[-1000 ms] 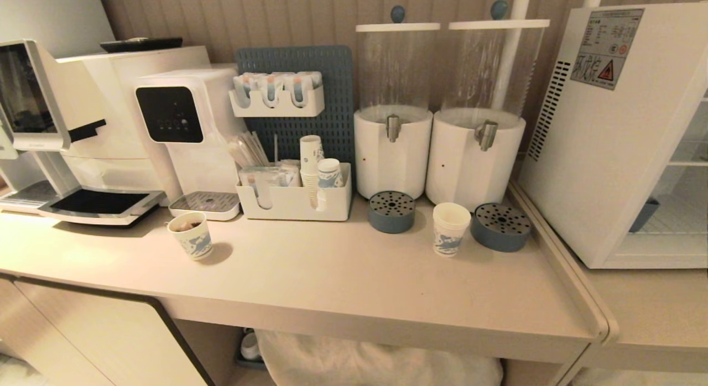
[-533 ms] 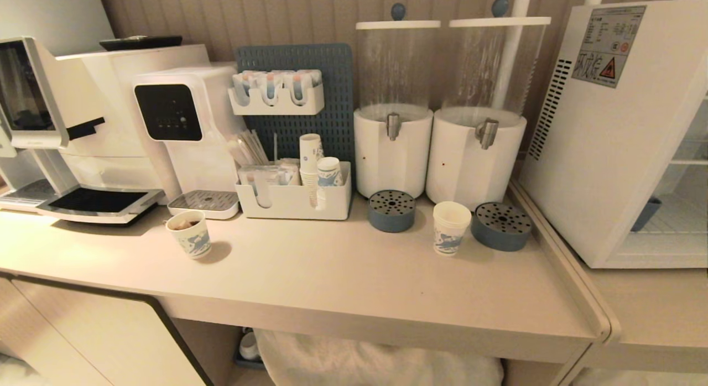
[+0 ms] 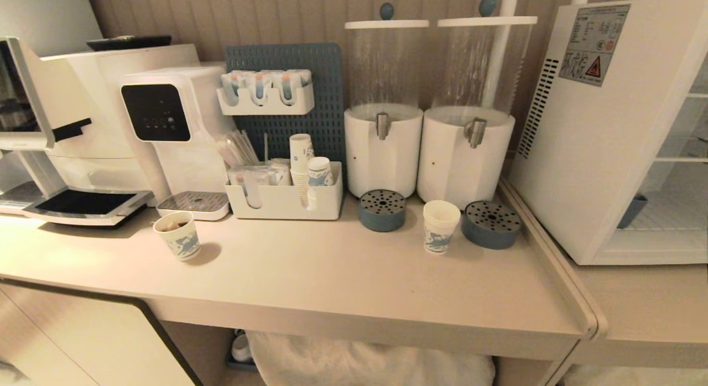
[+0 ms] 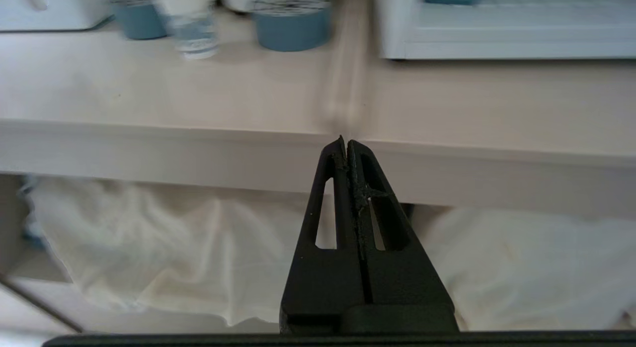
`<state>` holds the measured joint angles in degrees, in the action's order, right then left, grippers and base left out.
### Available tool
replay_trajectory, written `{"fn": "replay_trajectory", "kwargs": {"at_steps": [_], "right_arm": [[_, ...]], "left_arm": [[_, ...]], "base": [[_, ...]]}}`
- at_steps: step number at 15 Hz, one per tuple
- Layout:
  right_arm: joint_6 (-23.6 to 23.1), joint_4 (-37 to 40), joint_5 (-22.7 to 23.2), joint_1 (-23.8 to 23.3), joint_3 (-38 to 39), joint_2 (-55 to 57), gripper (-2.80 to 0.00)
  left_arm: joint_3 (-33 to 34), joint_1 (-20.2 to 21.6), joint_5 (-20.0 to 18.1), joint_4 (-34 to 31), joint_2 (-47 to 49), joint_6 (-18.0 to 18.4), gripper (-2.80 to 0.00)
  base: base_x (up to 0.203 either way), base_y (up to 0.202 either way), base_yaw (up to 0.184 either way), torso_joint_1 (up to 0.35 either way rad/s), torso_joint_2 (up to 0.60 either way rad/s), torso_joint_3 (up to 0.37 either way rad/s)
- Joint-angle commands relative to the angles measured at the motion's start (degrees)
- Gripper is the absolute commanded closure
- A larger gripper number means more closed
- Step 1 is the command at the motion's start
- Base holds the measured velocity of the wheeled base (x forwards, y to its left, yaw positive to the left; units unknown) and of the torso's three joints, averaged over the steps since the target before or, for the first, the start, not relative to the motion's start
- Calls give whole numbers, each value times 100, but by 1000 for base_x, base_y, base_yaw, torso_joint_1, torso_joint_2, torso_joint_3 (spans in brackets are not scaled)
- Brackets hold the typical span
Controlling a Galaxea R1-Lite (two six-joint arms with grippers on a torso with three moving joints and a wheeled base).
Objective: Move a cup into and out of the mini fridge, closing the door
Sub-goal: Close the freezer door
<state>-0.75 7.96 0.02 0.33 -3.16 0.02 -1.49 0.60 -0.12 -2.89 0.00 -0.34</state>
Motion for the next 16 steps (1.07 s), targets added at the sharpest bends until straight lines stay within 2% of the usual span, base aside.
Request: {"fn": "replay_trajectory", "kwargs": {"at_steps": [1,16], "right_arm": [[-4,4,4,1,-1,-2,0],[-17,-5,11,1,-1,-2,0]], "left_arm": [[-1,2,-1,-1,9,-2,0],[8,2,-6,-1,9,-10,0]], "base": [[0,-170,-8,-2,2,2],[-1,-197,-9,3,3,1]]}}
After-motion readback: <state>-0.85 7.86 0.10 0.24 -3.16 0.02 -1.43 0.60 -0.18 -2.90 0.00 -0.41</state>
